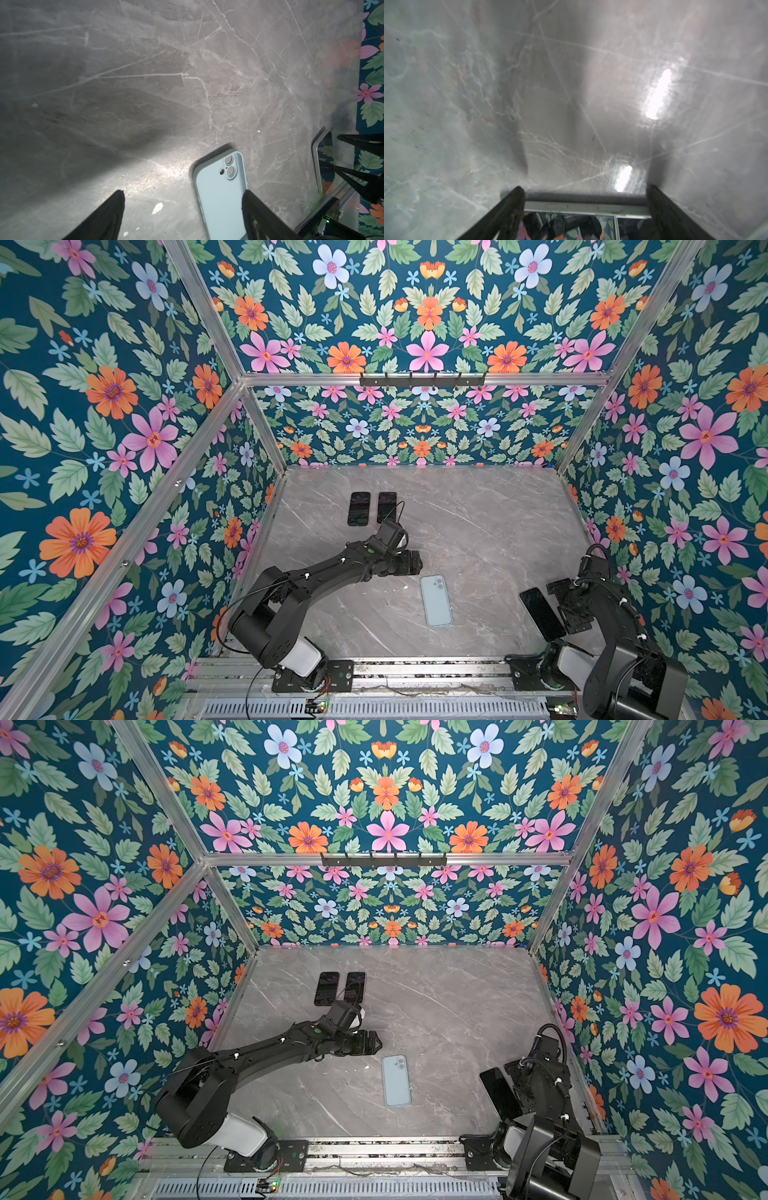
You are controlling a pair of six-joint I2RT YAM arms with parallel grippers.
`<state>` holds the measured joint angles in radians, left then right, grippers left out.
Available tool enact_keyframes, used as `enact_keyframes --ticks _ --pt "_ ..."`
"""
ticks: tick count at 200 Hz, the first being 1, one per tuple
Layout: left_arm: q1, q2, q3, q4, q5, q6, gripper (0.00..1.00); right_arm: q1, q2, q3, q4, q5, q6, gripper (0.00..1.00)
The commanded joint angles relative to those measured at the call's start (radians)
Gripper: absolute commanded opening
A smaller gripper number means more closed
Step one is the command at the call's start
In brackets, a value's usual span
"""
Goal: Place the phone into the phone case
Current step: 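Grasp the black phone with the right gripper and lift it, then carry the black phone over the blue case while the left gripper holds it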
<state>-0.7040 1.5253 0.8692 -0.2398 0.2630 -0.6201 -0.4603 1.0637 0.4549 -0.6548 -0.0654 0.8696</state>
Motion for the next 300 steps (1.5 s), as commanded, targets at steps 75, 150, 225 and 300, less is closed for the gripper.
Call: enact_keyframes --ticks 75,150,225,300 --pt "0.02 0.009 0.021 -0.003 -0.005 0.034 0.9 0.246 -0.147 -0.088 -0.09 -0.197 0.155 0.84" --pt "0.034 0.007 0.007 0.014 0.01 0.036 0.9 0.458 -0.263 -0.093 -0.192 -0.092 0.166 0.85" --pt "0.051 -0.014 -0.01 0.02 0.027 0.042 0.9 0.691 -0.011 0.016 -0.164 0.015 0.126 0.86" --pt "0.056 -0.046 -0.095 0.07 0.055 -0.031 0.9 0.835 0.265 0.155 -0.177 0.066 0.037 0.8"
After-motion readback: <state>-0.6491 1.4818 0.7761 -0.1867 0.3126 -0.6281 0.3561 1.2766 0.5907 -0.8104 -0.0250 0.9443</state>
